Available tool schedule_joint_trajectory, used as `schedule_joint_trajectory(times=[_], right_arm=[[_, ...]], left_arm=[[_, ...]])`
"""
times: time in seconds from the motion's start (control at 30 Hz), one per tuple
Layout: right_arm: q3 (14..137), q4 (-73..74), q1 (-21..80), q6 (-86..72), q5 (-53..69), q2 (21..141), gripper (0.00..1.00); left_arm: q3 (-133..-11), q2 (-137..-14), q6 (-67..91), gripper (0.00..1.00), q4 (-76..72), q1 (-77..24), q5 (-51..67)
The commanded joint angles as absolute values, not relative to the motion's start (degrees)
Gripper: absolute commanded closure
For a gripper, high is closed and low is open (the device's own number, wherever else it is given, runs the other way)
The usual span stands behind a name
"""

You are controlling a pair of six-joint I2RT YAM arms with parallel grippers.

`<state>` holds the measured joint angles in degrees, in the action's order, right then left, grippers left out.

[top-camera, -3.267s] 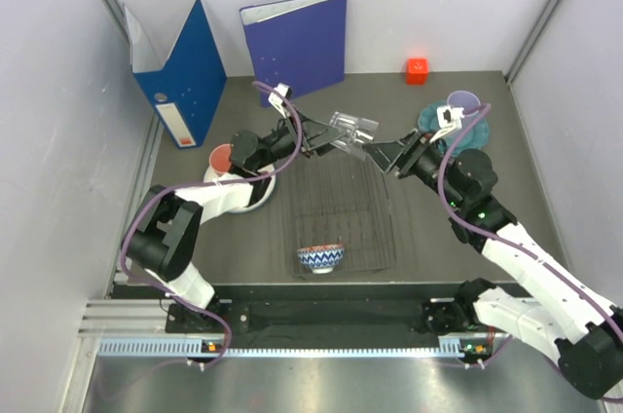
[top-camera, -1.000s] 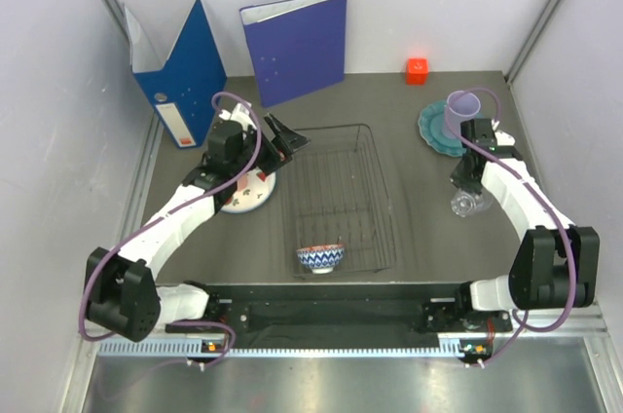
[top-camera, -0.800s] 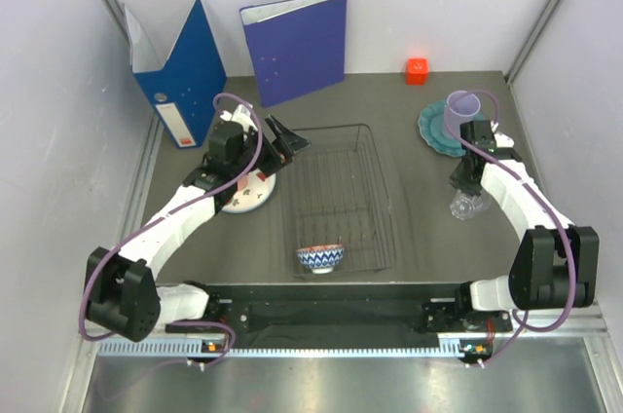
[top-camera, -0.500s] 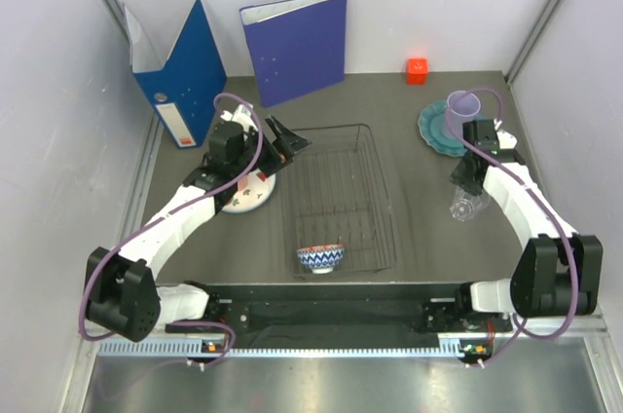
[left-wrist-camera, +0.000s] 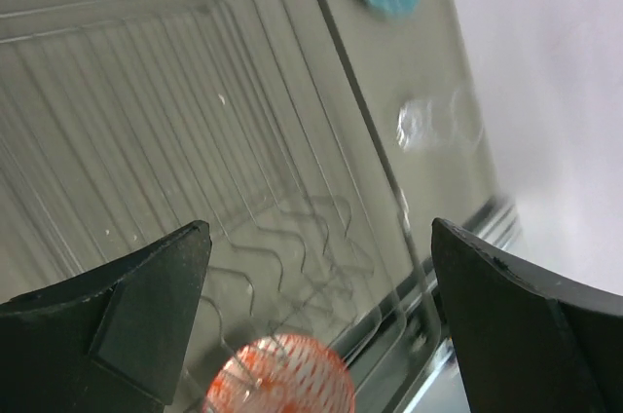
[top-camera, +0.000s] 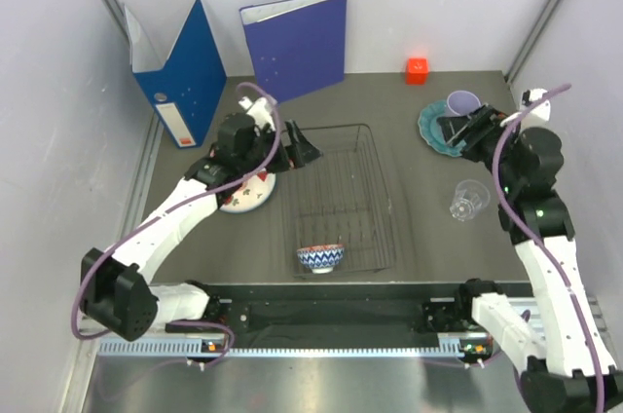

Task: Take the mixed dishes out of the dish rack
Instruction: Place the cup at the center of the board, then pick up the bowl from the dish rack.

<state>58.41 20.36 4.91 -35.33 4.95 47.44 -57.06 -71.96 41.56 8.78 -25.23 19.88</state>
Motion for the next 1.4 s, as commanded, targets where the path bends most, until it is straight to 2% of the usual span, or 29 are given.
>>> schedule_joint_trajectory(times=[0.0,0.13,0.2,0.33,0.5,0.7,0.87,1.37], right_arm=[[50.83,6.88,8.43,-31.29,19.07,42.29,0.32],[45.18,3.53,9.05,-31.99,19.6,38.94,0.32],[42.99,1.94,9.32,-32.43,21.96,38.76,0.28],[41.57,0.79,10.02,-32.43,23.38,38.41,0.27],[39.12,0.44,10.46,-32.7,23.47,36.83,0.27],[36.04,-2.81,10.46,-33.92,23.99,35.25,0.27],[35.42,-2.81,10.46,-33.93,24.17,34.98,0.28],[32.78,-4.92,11.43,-35.33,24.7,33.84,0.28]], left_arm=[[-64.07,-71.28,22.43,0.01,22.75,-35.29,19.25],[-63.55,-68.74,15.74,0.04,28.73,-40.95,21.18],[-63.11,-66.89,11.7,0.06,32.68,-42.97,22.32],[-62.15,-63.3,4.68,0.08,37.96,-47.45,18.73],[-61.08,-61.44,-1.21,0.17,41.56,-51.49,21.79],[-58.1,-64.68,-5.45,0.27,43.33,-56.06,19.25],[-56.69,-66.71,-7.21,0.29,41.75,-57.57,17.84],[-56.61,-71.72,-8.7,0.28,36.48,-57.57,14.41]])
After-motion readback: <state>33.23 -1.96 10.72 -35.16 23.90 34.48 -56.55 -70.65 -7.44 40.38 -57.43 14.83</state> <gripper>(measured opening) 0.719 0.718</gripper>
